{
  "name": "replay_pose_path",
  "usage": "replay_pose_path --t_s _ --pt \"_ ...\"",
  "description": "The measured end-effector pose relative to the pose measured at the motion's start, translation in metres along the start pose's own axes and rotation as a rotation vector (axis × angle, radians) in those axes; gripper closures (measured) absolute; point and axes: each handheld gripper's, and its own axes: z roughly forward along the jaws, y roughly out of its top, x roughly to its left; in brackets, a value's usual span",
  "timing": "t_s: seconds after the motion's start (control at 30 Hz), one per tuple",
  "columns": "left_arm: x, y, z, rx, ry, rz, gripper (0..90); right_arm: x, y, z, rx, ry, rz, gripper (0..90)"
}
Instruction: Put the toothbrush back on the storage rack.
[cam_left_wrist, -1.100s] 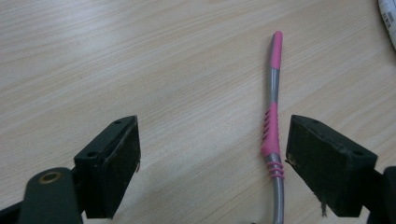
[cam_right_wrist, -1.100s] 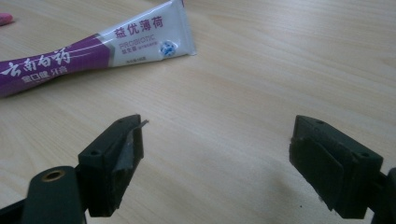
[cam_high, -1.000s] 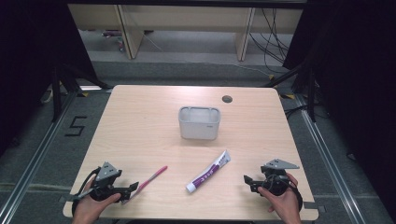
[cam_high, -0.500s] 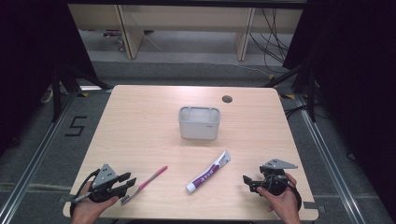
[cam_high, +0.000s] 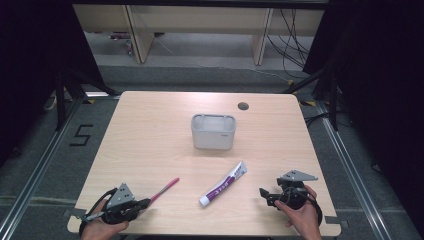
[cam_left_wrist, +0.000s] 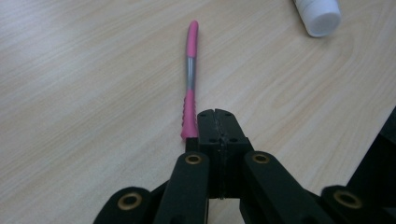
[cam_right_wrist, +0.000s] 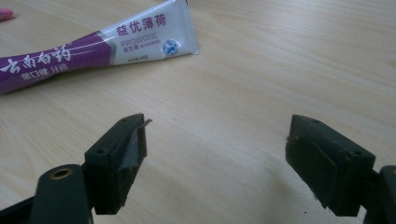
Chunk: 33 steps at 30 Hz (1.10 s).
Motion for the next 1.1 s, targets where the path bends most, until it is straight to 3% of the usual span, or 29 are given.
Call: replay_pose_path --t_s 0.13,0.23,0.33,0.47,0.5,0.6,0.73,0.8,1.1 --pt "-0.001 -0.005 0.001 0.022 -0.013 0.004 89.5 0.0 0.0 0.0 0.004 -0.003 0.0 21.8" --pt "-0.002 -0.008 0.0 0.073 0.005 0.035 89.5 0.0 0.0 0.0 0.0 0.002 0.001 22.1" --pt "-0.004 -0.009 0.001 0.082 -0.015 0.032 89.5 0.0 0.0 0.0 0.001 -0.001 0.005 22.2" --pt "-0.003 -0.009 -0.001 0.099 -0.009 0.048 89.5 0.0 0.0 0.0 0.003 0.012 0.008 22.4" --pt "-0.002 -0.01 -0.001 0.113 -0.007 0.055 89.5 -0.001 0.0 0.0 -0.003 -0.013 -0.009 22.4" --pt "-0.002 -0.013 0.0 0.121 -0.006 0.045 89.5 -0.001 0.0 -0.001 -0.004 -0.01 -0.006 22.5" --pt "0.002 -0.015 -0.001 0.128 0.015 0.036 89.4 -0.001 0.0 -0.001 -0.001 0.0 -0.001 22.5" --pt "0.007 -0.015 -0.001 0.13 0.026 0.034 89.4 0.003 0.0 0.0 0.015 0.031 0.043 22.6" --pt "0.034 -0.009 0.002 0.123 0.109 -0.001 89.4 0.0 0.0 0.001 0.004 0.019 0.014 22.7"
